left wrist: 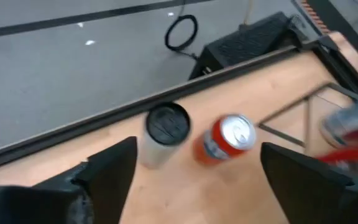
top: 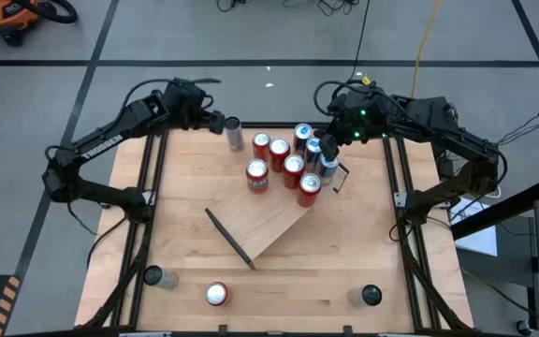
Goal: Place canned beverage on shelf
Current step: Put the top white soda can on the shelf
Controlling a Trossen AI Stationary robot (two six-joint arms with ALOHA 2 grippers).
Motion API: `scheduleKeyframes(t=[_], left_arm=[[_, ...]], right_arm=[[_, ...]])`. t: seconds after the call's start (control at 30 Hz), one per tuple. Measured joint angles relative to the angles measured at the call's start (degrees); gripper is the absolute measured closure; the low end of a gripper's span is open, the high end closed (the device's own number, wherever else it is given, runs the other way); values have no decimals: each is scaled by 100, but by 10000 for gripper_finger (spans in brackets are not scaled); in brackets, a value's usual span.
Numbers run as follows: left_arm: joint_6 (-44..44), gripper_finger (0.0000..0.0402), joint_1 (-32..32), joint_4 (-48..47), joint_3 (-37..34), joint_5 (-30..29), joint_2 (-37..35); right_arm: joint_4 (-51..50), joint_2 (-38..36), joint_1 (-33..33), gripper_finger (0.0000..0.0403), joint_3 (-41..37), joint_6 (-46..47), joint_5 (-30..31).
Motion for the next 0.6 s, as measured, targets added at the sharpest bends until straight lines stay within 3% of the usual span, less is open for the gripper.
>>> scheduleKeyframes(t=[0.17, 0.33, 0.6], left_arm=[[306, 6, 382, -38, 2, 310, 507], [315, 9, 557, -65, -2, 985, 995], [319, 10, 557, -46, -2, 1031, 1343]], right_arm=[[-197, 0, 49, 402, 0, 99, 43], [-243, 0, 52, 402, 0, -49, 42], [-536, 0, -6, 402, 0, -212, 46]])
